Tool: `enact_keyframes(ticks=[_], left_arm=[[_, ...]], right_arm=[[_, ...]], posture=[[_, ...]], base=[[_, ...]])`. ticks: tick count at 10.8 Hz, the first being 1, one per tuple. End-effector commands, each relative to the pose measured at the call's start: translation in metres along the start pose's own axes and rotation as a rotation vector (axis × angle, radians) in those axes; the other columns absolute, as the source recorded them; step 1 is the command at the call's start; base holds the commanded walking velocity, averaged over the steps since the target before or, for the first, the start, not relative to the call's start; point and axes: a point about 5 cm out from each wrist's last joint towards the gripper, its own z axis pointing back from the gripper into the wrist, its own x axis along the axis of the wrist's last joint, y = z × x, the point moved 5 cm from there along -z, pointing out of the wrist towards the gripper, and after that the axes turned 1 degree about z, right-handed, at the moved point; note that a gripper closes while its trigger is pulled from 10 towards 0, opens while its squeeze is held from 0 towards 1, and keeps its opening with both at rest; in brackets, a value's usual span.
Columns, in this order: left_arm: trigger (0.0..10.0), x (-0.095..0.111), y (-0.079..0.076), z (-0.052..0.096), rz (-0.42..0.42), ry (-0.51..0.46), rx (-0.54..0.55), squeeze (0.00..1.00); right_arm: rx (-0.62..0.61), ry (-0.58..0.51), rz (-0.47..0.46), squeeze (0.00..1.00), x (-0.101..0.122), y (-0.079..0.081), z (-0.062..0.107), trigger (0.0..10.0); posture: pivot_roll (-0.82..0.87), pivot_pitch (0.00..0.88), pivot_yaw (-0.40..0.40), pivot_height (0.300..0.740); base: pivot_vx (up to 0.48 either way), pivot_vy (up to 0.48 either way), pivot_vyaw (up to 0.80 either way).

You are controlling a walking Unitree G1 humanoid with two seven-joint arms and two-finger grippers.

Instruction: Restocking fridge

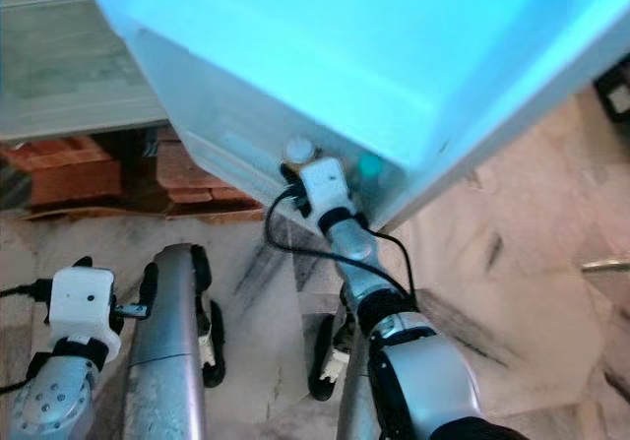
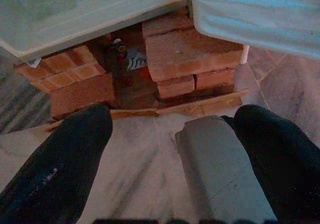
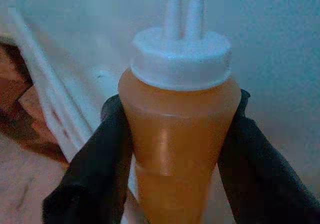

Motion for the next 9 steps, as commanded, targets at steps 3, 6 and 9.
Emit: enact_keyframes(ticks=[3, 6, 9], left_arm=[[10.0, -0.013, -0.004, -0.007, -0.016, 0.045, -0.019, 0.00], [10.0, -0.006, -0.003, -0.034, -0.035, 0.002, -0.022, 0.00], [10.0, -0.004, -0.006, -0.052, -0.032, -0.027, -0.021, 0.00]], right_arm=[[-0.003, -0.008, -0.019, 1.00, 0.006, -0.014, -0.002, 10.0], [0.082, -0.100, -0.022, 1.00, 0.047, -0.020, -0.020, 10.0], [0.188, -0.085, 0.101, 1.00, 0.047, -0.016, -0.018, 10.0]], posture=[[0.28, 0.386, -0.082, 0.539], [0.25, 0.301, -0.082, 0.539], [0.20, 0.235, -0.078, 0.539]], base=[[0.000, 0.000, 0.00], [0.000, 0.000, 0.00], [0.000, 0.000, 0.00]])
